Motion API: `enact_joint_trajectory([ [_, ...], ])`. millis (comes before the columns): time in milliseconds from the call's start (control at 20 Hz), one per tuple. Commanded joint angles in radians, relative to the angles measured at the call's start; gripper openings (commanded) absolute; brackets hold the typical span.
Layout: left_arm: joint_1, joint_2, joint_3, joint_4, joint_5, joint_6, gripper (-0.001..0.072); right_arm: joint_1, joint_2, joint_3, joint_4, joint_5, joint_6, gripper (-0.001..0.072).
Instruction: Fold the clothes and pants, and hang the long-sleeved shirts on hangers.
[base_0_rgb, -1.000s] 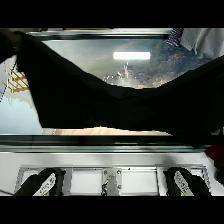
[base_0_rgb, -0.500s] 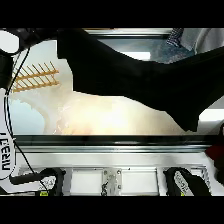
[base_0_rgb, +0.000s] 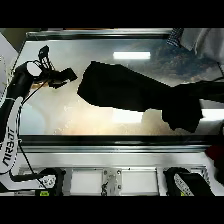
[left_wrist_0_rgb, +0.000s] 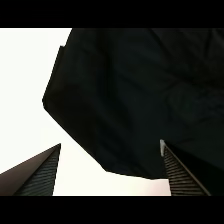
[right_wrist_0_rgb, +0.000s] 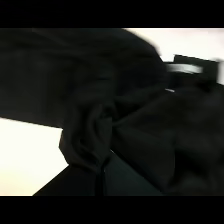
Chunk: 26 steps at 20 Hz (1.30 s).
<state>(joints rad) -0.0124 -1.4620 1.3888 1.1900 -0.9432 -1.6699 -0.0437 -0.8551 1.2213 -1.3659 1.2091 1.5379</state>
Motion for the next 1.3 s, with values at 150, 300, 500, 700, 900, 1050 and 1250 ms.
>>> enact_joint_trajectory([
  [150, 0.132, 0.181, -0.01, -0.011, -0.015, 0.024, 0.0684, 0.649, -0.278, -0.025, 0.198, -0.573, 0.071, 0.0008],
  [300, 0.212, 0.257, -0.012, -0.011, -0.043, 0.032, 0.0684, 0.885, -0.523, 0.119, 0.2, -0.769, 0.058, 0.001],
  [500, 0.293, 0.307, -0.013, -0.011, -0.109, 0.057, 0.0684, 0.974, -0.747, 0.363, 0.199, -0.734, 0.017, 0.0664],
  [700, 0.329, 0.336, -0.06, -0.011, -0.138, 0.112, 0.0684, 0.902, -0.696, 0.38, 0.061, -0.539, 0.0, 0.0531],
  [900, 0.239, 0.332, -0.202, -0.014, -0.173, 0.187, 0.0684, 0.726, -0.614, 0.343, -0.068, -0.303, -0.001, 0.0491],
  [1050, 0.051, 0.275, -0.3, -0.014, -0.169, 0.24, 0.0684, 0.558, -0.555, 0.259, -0.078, -0.187, 0.0, 0.0491],
  [1250, -0.242, 0.128, -0.288, -0.012, -0.068, 0.252, 0.0684, 0.335, -0.497, 0.132, -0.078, -0.085, 0.051, 0.0491],
])
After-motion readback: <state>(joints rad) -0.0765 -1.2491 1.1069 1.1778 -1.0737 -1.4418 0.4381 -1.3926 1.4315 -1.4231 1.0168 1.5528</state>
